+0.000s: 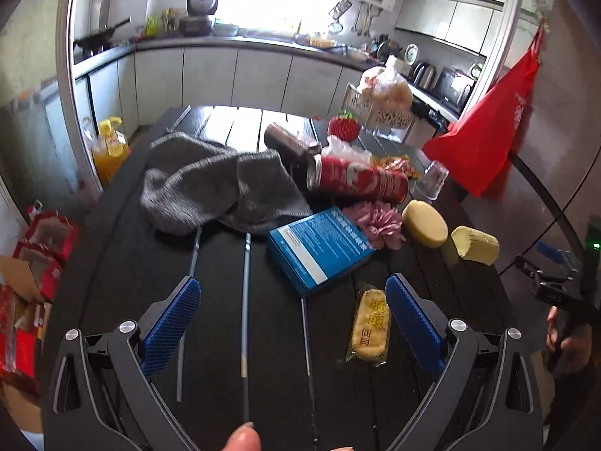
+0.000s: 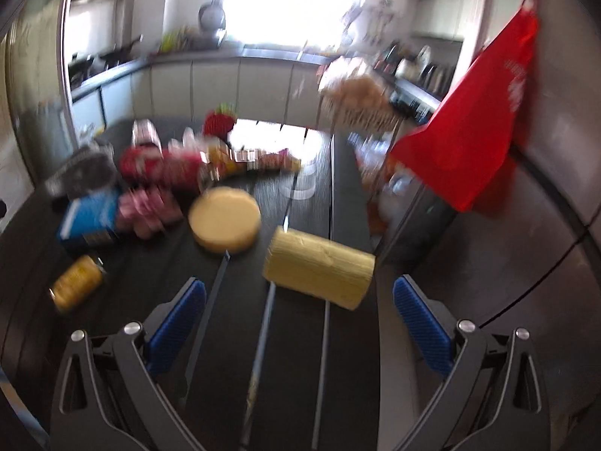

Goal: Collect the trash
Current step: 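Grasp the yellow ridged sponge roll with the right tool while the left tool grasps the blue eye-drop box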

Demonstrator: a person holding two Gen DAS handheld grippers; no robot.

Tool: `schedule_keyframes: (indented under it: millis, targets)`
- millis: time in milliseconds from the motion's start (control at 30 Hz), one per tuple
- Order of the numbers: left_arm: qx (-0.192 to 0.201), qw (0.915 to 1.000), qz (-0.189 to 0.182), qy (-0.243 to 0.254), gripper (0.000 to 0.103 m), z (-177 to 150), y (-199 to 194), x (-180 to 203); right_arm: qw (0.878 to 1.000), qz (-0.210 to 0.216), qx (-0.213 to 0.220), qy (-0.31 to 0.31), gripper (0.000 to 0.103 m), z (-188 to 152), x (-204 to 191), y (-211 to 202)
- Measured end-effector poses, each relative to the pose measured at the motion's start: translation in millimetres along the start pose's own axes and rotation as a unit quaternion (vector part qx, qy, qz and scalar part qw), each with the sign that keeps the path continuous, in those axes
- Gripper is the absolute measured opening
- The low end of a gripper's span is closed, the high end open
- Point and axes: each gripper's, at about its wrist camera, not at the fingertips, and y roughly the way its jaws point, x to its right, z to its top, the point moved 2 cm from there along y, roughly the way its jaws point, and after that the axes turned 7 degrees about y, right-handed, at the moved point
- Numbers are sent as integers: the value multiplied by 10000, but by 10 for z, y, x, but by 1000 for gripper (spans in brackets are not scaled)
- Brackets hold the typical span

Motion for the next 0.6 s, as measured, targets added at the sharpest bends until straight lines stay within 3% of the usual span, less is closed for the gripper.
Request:
schedule_keyframes:
  millis: [100, 200, 300, 400, 600]
  targets:
    - [-173, 9990, 269, 301, 95, 7, 138, 96, 9970, 283, -670, -252, 100, 30, 162, 396]
    - [-189, 9960, 537, 694, 95, 14, 201, 185, 9859, 622, -1275, -893, 100, 93, 218, 701]
    - [-171, 9942, 644, 839, 95, 25, 213, 223, 9687, 754, -1790, -1543, 100, 230, 224, 987]
    - [-225, 9956, 593, 686, 95, 38, 253, 203, 9501, 973, -2259, -1919, 100, 318, 175, 1250]
    - [-260, 9953, 726, 583, 95, 64, 301, 163, 9120, 1424, -2762, -2677, 100, 260, -67, 1518]
